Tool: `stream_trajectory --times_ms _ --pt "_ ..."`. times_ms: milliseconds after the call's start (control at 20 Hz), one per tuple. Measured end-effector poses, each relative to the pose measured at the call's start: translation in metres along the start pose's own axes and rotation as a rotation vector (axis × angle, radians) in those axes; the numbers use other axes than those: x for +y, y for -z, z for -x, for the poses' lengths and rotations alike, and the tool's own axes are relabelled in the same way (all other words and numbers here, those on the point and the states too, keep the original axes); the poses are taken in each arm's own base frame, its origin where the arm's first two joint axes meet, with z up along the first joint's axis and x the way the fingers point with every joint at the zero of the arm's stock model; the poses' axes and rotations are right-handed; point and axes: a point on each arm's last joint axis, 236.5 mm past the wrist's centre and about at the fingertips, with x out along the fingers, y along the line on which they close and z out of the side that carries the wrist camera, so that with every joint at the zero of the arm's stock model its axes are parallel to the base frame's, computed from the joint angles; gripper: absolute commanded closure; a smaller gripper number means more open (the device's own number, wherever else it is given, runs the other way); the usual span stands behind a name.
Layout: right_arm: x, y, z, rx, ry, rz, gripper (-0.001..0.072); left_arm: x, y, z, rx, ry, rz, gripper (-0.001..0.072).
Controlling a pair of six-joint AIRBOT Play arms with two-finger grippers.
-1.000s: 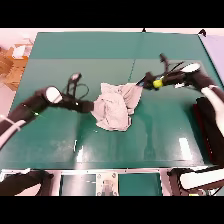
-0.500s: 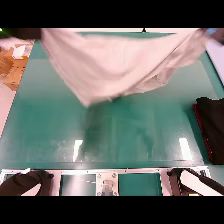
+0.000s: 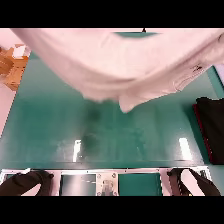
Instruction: Fold the shirts.
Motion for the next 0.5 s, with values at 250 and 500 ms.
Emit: stream_trajectory --times_ms 250,500 --pt "-0.046 0.117 -0.059 0.240 -0.055 -0.207 0.0697 -0.032 0.127 -0.104 0.363 0.021 -0.081 0.0688" --pt "-0.096 0.294 -0.103 0.473 0.007 -0.492 0.0698 -0.085 0.288 -0.209 0.710 0.128 -0.045 0.0687"
